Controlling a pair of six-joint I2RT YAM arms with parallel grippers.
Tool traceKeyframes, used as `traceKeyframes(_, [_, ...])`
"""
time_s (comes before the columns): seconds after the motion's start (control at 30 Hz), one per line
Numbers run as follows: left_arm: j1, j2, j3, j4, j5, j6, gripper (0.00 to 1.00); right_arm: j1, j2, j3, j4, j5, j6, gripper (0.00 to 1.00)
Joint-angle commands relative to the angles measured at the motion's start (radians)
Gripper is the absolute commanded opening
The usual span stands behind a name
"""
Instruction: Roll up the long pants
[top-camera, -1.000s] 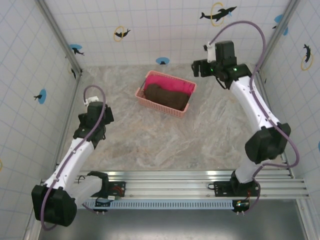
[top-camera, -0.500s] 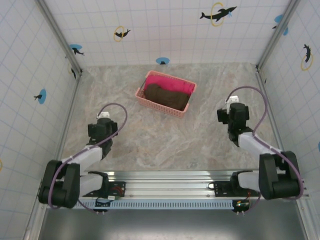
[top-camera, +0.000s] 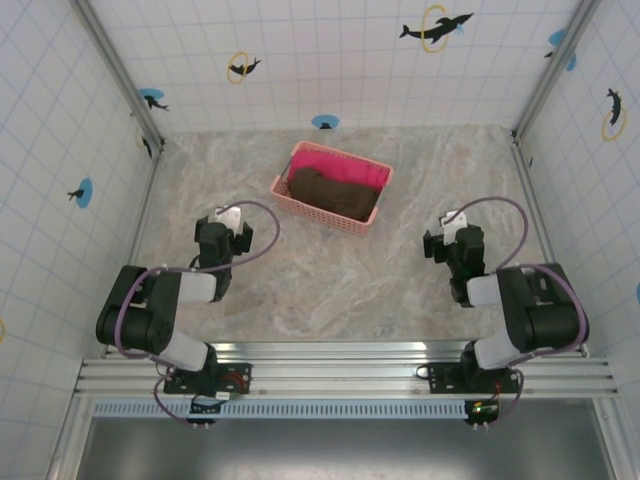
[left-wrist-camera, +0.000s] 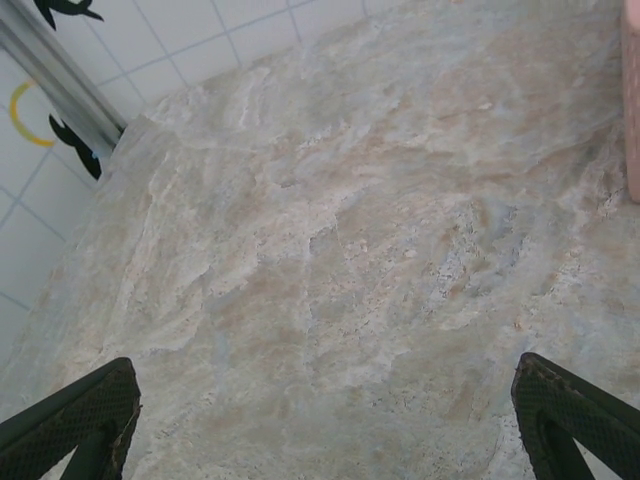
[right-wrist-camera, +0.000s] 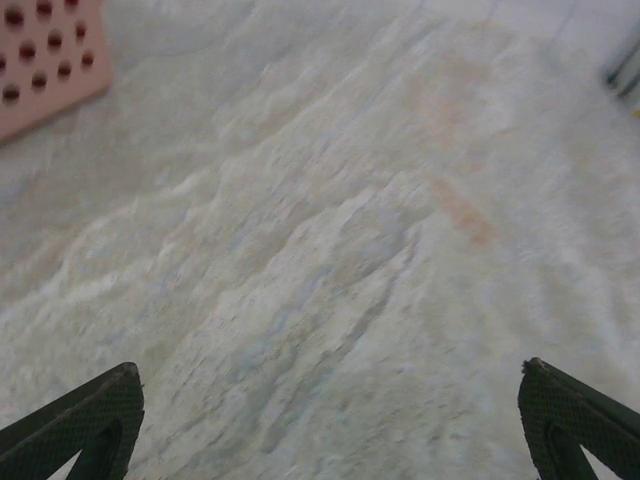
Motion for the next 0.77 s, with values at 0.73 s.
traceKeyframes(0.73, [-0.002, 0.001, 0.0, 0.048, 0.023, 0.035, 0.98, 0.029, -0.014, 0.108, -0.039, 0.095, 0.018, 0.99])
